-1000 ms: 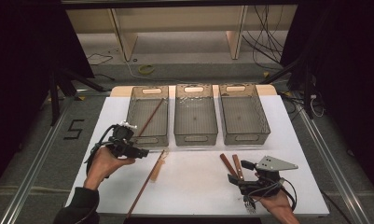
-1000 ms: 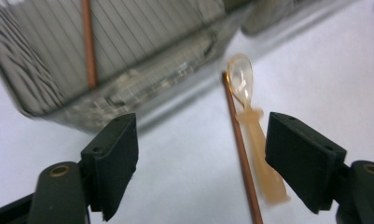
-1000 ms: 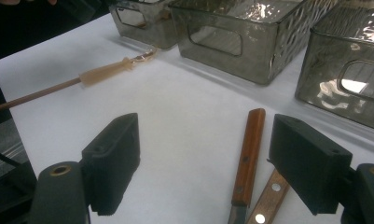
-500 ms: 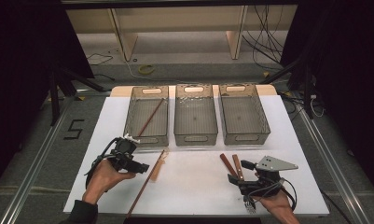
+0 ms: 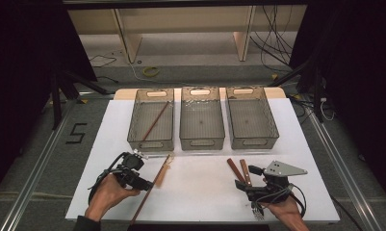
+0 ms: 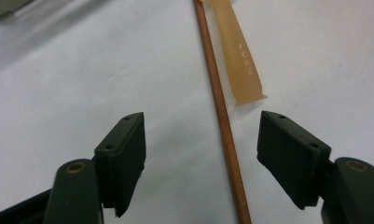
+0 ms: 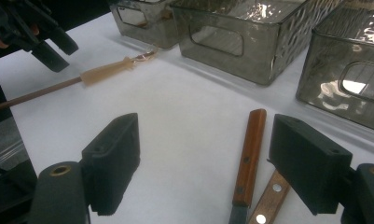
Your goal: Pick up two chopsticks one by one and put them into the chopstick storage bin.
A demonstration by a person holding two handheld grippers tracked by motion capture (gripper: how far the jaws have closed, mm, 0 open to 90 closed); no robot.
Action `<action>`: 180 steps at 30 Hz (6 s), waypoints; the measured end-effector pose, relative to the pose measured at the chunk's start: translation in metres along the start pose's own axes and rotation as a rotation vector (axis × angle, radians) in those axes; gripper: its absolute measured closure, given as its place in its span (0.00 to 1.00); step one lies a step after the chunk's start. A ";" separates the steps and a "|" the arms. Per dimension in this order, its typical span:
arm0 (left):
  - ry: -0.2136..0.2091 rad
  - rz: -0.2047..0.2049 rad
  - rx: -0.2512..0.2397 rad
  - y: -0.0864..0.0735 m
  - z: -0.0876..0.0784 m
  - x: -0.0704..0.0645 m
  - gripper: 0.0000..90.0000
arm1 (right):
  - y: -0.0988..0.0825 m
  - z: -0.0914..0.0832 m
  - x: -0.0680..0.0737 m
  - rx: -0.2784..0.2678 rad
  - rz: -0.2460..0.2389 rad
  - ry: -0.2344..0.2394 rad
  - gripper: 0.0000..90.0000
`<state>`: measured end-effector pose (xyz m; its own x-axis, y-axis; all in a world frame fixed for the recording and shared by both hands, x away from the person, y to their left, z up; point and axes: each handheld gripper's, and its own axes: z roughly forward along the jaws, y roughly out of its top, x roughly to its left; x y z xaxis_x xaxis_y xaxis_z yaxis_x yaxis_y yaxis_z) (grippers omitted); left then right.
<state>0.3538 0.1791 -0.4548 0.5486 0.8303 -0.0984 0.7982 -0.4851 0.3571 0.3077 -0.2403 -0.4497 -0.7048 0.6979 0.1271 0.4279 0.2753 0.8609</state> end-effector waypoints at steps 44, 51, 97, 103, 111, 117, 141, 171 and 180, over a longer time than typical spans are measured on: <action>0.038 0.061 0.045 -0.012 0.015 -0.001 0.92 | 0.000 0.000 0.000 0.001 -0.004 -0.003 0.28; 0.060 0.087 0.034 -0.012 0.013 0.000 0.93 | 0.001 -0.001 0.000 -0.001 -0.004 -0.002 0.28; -0.019 0.072 -0.240 0.006 -0.032 0.018 0.93 | 0.000 0.000 -0.001 -0.001 0.004 -0.001 0.28; -0.018 0.071 -0.281 0.014 -0.039 0.021 0.93 | 0.000 0.001 -0.002 0.001 0.006 0.000 0.28; -0.040 0.076 -0.308 0.031 -0.041 0.023 0.93 | 0.000 0.001 -0.002 0.002 0.007 0.000 0.28; -0.050 0.076 -0.336 0.042 -0.045 0.023 0.93 | 0.000 0.000 -0.002 0.000 0.007 0.000 0.28; -0.038 0.032 -0.396 0.081 -0.059 0.049 0.93 | 0.000 0.000 -0.003 -0.001 0.008 0.001 0.28; 0.070 -0.039 -0.400 0.128 -0.058 0.090 0.93 | -0.001 0.001 -0.003 0.002 0.013 0.007 0.28; 0.105 -0.045 -0.399 0.141 -0.053 0.099 0.93 | -0.001 0.002 -0.004 0.002 0.012 0.011 0.28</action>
<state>0.5073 0.2070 -0.3647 0.4707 0.8817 -0.0336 0.6503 -0.3209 0.6885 0.3109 -0.2421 -0.4520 -0.7060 0.6937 0.1425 0.4373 0.2687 0.8582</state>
